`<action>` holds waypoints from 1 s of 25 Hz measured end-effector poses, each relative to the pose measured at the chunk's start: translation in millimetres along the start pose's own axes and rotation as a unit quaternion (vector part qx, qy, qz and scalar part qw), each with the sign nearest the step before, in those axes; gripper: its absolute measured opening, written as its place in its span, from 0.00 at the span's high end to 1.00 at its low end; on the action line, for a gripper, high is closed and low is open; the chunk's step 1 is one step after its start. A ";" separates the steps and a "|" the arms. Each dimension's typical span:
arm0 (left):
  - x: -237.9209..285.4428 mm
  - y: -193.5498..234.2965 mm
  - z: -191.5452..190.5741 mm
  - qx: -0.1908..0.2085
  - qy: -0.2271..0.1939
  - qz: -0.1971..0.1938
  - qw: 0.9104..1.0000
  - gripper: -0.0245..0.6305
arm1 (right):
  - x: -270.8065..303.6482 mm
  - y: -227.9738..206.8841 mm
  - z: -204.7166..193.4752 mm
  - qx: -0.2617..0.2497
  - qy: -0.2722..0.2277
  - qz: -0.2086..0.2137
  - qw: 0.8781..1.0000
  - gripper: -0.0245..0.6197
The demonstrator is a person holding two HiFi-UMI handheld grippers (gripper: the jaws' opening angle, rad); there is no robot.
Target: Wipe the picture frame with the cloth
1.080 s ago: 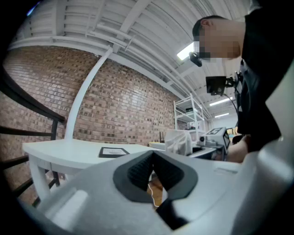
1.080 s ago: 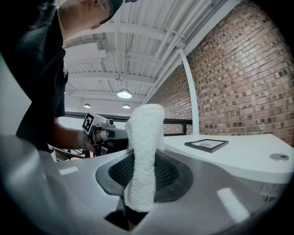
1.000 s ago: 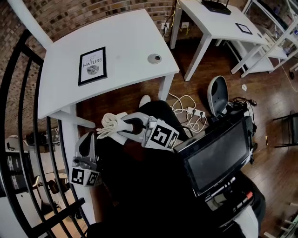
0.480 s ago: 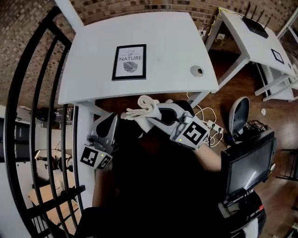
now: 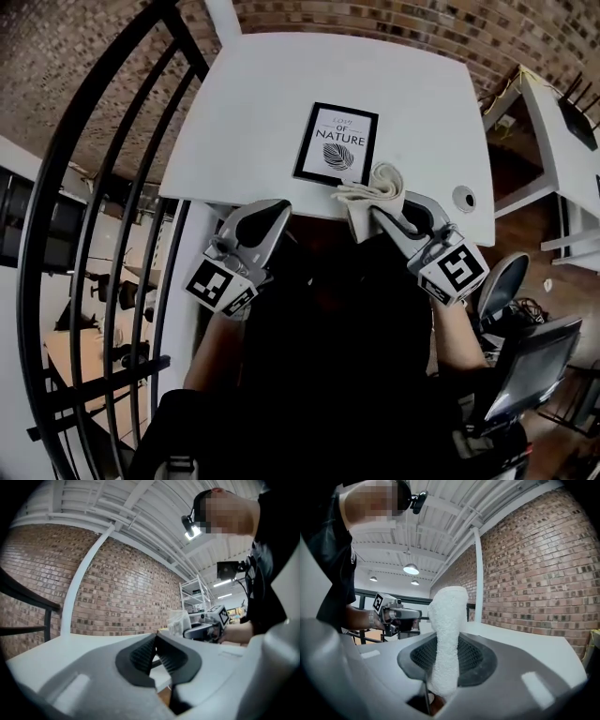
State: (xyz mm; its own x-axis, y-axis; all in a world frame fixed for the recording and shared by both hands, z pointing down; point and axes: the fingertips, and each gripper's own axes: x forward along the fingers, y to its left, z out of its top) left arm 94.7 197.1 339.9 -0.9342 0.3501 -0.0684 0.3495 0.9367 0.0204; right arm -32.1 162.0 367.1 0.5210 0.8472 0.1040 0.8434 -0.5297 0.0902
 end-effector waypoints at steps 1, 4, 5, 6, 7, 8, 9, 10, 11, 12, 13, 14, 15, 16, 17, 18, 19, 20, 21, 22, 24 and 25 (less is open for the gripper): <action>5.3 4.7 2.5 0.001 -0.001 -0.002 1.000 0.96 | 2.8 -7.9 -0.1 -0.001 0.005 -0.005 1.000 0.80; 20.4 17.8 9.7 0.003 -0.005 -0.010 1.000 0.96 | 11.5 -28.5 4.0 -0.006 0.013 -0.017 1.000 0.80; 24.8 21.8 10.8 0.002 -0.005 -0.012 1.000 0.96 | 14.3 -34.2 5.7 -0.007 0.012 -0.021 1.000 0.80; 28.8 26.0 10.4 0.001 -0.004 -0.013 1.000 0.96 | 17.1 -39.9 6.8 -0.007 0.011 -0.026 1.000 0.80; 32.2 30.8 8.9 0.000 -0.001 -0.014 1.000 0.96 | 20.0 -45.8 6.9 -0.006 0.010 -0.032 0.999 0.80; 35.2 35.8 7.9 -0.001 0.000 -0.015 1.000 0.96 | 23.2 -51.7 6.3 -0.004 0.009 -0.039 0.999 0.80; 38.1 40.6 9.3 0.000 -0.002 -0.017 1.000 0.96 | 26.3 -57.3 5.7 0.001 0.005 -0.047 0.999 0.80; 41.1 44.8 12.8 -0.001 -0.008 -0.019 1.000 0.96 | 29.1 -62.1 5.7 0.008 0.000 -0.054 0.999 0.80; 43.6 48.6 16.1 -0.003 -0.013 -0.022 1.000 0.96 | 30.9 -65.7 6.2 0.015 -0.006 -0.060 0.998 0.80; 45.3 52.1 17.6 -0.004 -0.014 -0.026 1.000 0.96 | 31.5 -68.2 7.0 0.021 -0.011 -0.066 0.998 0.80; 46.4 55.4 17.5 -0.006 -0.014 -0.030 0.999 0.96 | 31.4 -70.0 8.0 0.022 -0.015 -0.072 0.997 0.80; 47.0 58.9 16.5 -0.006 -0.012 -0.034 0.999 0.96 | 31.6 -71.4 9.1 0.017 -0.019 -0.079 0.997 0.80; 47.0 62.9 15.4 -0.006 -0.011 -0.036 0.999 0.96 | 32.6 -72.5 9.9 0.008 -0.022 -0.087 0.996 0.80; 45.8 67.3 13.7 -0.005 -0.009 -0.035 0.999 0.96 | 34.7 -73.0 10.1 -0.004 -0.025 -0.093 0.995 0.80; 43.7 71.7 11.2 -0.004 -0.006 -0.030 1.000 0.96 | 37.3 -72.9 9.7 -0.014 -0.027 -0.097 0.995 0.80; 41.6 75.3 8.7 -0.003 -0.003 -0.023 1.000 0.96 | 39.6 -72.3 8.8 -0.022 -0.028 -0.098 0.995 0.80; 40.1 78.0 7.1 -0.002 -0.001 -0.017 1.000 0.96 | 41.3 -71.7 7.9 -0.025 -0.030 -0.097 0.995 0.80; 39.4 79.8 6.3 -0.001 -0.001 -0.011 1.000 0.96 | 42.4 -71.4 7.3 -0.027 -0.031 -0.094 0.995 0.80; 39.3 81.1 6.2 -0.001 -0.001 -0.006 1.000 0.96 | 43.1 -71.5 6.9 -0.027 -0.032 -0.091 0.995 0.80; 39.8 81.7 6.4 -0.002 -0.002 -0.002 1.000 0.96 | 43.4 -71.8 6.8 -0.026 -0.031 -0.089 0.995 0.80; 41.1 81.5 6.0 -0.003 -0.002 0.001 1.000 0.96 | 43.0 -71.9 6.9 -0.026 -0.025 -0.087 0.996 0.80; 40.8 81.1 4.9 -0.004 -0.001 0.001 1.000 0.96 | 43.3 -70.1 6.5 -0.024 -0.020 -0.085 0.996 0.80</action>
State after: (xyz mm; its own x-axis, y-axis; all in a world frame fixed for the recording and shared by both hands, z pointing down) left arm 85.3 287.3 333.9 -0.9331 0.3526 -0.0701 0.3516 0.9358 0.0276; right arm -67.8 236.1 358.8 0.3776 0.9250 0.0429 0.9128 -0.3796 0.1508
